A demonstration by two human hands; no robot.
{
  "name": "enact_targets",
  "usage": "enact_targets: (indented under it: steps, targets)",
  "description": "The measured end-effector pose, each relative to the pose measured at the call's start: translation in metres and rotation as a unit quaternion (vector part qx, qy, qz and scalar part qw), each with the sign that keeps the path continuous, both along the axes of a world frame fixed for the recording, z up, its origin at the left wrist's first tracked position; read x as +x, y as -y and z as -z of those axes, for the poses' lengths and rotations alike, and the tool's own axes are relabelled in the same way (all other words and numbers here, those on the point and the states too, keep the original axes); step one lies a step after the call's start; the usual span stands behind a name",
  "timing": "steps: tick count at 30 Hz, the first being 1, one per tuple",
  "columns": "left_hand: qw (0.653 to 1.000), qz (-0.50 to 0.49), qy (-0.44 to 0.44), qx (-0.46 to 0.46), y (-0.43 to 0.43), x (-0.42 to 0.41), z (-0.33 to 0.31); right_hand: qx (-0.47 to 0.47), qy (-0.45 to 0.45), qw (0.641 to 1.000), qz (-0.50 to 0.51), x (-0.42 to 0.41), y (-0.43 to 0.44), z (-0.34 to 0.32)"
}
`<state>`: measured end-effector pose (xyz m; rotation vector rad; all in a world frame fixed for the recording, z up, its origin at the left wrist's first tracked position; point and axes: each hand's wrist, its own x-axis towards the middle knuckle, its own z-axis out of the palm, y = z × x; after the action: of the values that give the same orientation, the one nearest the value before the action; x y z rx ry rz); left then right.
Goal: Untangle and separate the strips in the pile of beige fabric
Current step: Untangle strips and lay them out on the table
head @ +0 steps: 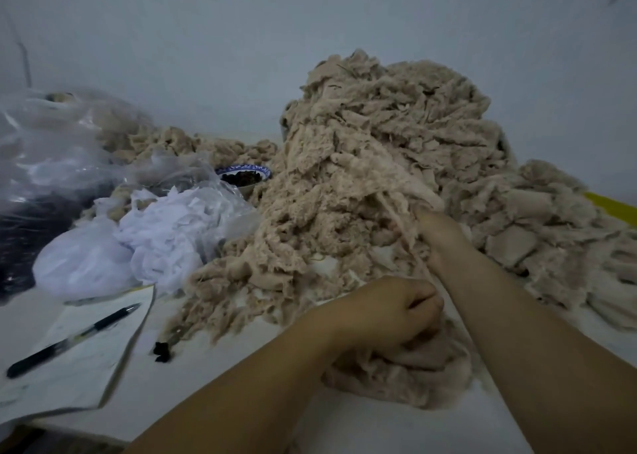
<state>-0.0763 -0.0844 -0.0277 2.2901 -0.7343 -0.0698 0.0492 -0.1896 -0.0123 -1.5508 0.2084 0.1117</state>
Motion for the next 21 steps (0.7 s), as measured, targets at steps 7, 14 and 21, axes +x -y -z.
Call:
enact_targets:
  steps: [7, 14, 21]
  targets:
    - [0.981, -0.066, -0.063, -0.171, -0.015, 0.003, 0.023, 0.112, -0.001, 0.991, 0.069, 0.021, 0.048, 0.000]
    - [0.965, -0.094, -0.076, -0.231, 0.002, 0.015, 0.025, 0.061, -0.021, 0.996, -0.056, -0.035, 0.007, 0.024]
    - [0.972, -0.078, -0.090, -0.201, 0.004, 0.016, 0.028, 0.155, -0.089, 0.983, -0.047, -0.026, -0.002, 0.001]
